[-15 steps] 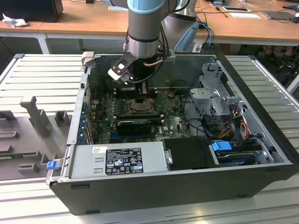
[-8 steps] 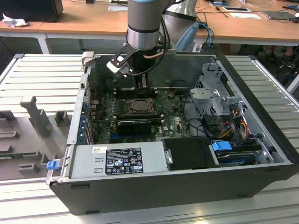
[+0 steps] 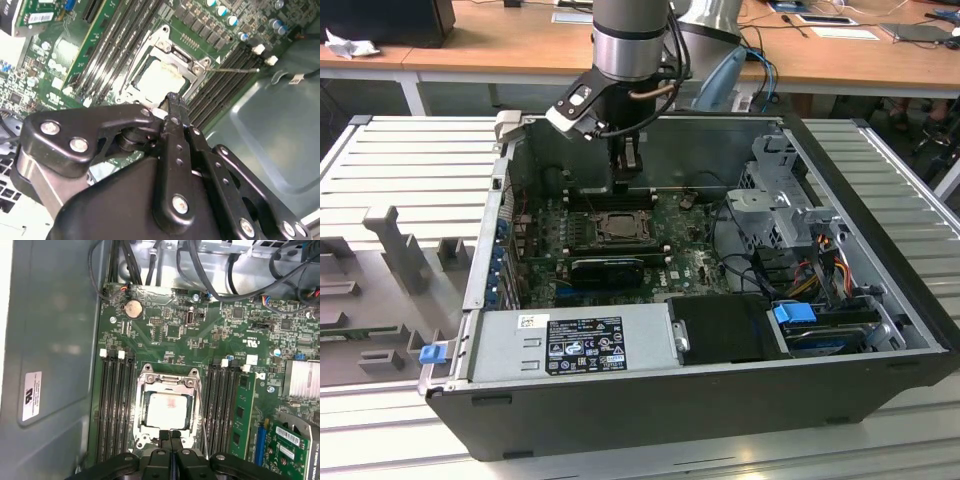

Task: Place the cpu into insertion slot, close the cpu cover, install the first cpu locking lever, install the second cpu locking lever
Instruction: 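Install the first cpu locking lever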

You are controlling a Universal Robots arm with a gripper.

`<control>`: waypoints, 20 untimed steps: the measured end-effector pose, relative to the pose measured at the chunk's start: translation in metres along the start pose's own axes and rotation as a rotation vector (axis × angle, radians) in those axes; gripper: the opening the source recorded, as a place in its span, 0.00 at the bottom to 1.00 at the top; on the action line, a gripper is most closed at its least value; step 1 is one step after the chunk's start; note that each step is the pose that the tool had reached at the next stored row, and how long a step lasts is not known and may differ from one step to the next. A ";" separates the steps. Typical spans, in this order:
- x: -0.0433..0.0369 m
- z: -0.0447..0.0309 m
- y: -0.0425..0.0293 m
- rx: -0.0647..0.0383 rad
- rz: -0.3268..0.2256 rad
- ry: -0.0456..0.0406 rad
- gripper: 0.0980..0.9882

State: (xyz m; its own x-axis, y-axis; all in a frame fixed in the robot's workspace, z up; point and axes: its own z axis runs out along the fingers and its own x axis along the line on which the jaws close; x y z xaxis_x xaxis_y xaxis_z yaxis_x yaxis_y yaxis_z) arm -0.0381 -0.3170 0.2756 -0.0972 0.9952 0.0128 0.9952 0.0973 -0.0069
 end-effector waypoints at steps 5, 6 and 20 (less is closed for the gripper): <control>0.0000 -0.0001 0.0000 0.001 -0.072 -0.0007 0.01; 0.0000 -0.0001 0.0000 0.001 -0.102 -0.0009 0.01; 0.0000 0.0000 0.0000 0.003 -0.248 -0.0020 0.01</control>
State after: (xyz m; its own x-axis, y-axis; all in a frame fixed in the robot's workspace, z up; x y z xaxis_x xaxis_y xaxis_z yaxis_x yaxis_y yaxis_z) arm -0.0381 -0.3170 0.2756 -0.3382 0.9410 0.0125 0.9410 0.3383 -0.0070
